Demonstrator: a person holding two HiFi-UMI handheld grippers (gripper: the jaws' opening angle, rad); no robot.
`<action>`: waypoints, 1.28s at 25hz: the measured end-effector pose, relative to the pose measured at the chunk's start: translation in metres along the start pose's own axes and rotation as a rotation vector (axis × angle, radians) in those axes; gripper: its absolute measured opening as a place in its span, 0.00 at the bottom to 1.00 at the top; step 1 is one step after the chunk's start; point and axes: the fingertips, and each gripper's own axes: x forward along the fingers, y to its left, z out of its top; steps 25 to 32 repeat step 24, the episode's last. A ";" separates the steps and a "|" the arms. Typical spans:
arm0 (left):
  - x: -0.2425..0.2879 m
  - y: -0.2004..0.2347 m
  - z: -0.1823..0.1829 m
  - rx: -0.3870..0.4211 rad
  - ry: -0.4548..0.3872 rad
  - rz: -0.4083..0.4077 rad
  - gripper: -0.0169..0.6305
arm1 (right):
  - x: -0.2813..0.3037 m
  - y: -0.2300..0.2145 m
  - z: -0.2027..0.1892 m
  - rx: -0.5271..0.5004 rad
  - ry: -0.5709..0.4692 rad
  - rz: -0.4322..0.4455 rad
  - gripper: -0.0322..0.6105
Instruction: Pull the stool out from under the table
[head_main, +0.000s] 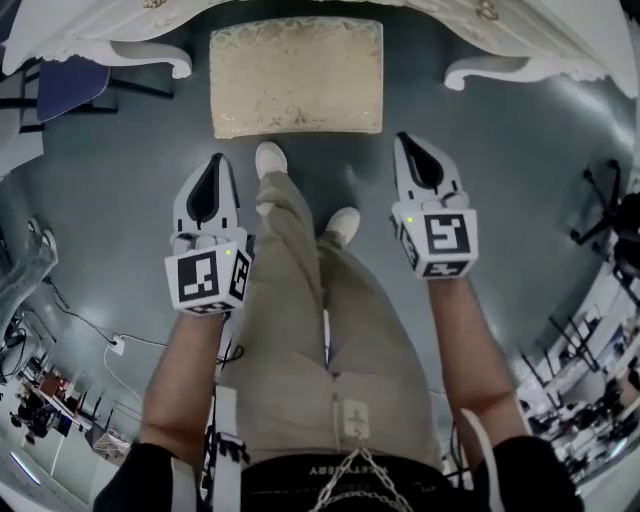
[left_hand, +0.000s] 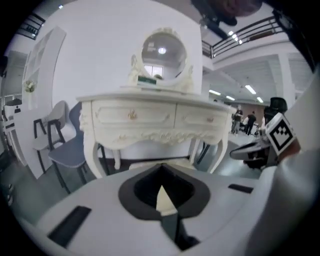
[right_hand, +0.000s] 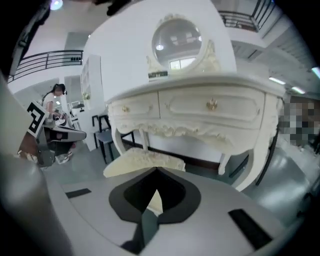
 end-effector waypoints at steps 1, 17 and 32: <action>-0.012 -0.012 0.031 0.002 -0.066 -0.009 0.03 | -0.017 0.000 0.020 -0.006 -0.058 -0.010 0.05; -0.056 -0.057 0.089 0.098 -0.129 -0.008 0.03 | -0.092 0.052 0.046 0.094 -0.131 0.053 0.05; -0.053 -0.057 0.081 0.197 -0.109 0.037 0.03 | -0.091 0.065 0.036 0.068 -0.109 0.097 0.05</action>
